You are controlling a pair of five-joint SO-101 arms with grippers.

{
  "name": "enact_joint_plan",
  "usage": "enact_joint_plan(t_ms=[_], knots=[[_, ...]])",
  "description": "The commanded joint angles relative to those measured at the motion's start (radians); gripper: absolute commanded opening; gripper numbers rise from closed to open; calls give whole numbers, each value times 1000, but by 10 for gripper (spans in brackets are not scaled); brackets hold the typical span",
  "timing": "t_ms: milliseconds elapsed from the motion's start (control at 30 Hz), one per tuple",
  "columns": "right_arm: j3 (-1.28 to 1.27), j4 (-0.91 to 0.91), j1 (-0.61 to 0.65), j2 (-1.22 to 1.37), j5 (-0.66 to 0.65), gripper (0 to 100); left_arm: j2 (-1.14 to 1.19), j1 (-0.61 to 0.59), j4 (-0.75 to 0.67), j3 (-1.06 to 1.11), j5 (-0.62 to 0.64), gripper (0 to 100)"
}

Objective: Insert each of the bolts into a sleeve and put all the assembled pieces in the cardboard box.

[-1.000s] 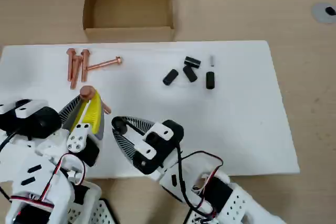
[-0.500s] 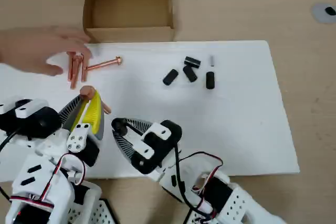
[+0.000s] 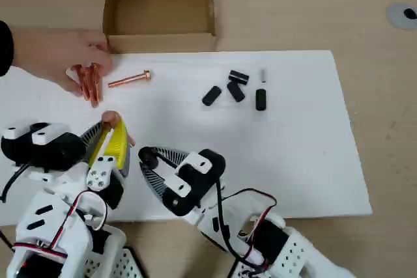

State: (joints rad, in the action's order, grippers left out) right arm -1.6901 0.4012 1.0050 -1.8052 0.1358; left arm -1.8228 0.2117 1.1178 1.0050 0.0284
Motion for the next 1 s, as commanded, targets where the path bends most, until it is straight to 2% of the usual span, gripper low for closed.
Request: enact_joint_plan(t_ms=[0, 600, 767, 967], knots=[[4, 0, 12, -116, 5, 9, -4, 11, 3, -80, -5, 3], [2, 2, 12, -116, 8, 9, -1, 15, -106, -40, 54, 4], [2, 2, 12, -117, 8, 9, -1, 123, -106, -14, 86, 4], [2, 2, 12, -117, 8, 9, -1, 137, -101, -11, 78, 4]])
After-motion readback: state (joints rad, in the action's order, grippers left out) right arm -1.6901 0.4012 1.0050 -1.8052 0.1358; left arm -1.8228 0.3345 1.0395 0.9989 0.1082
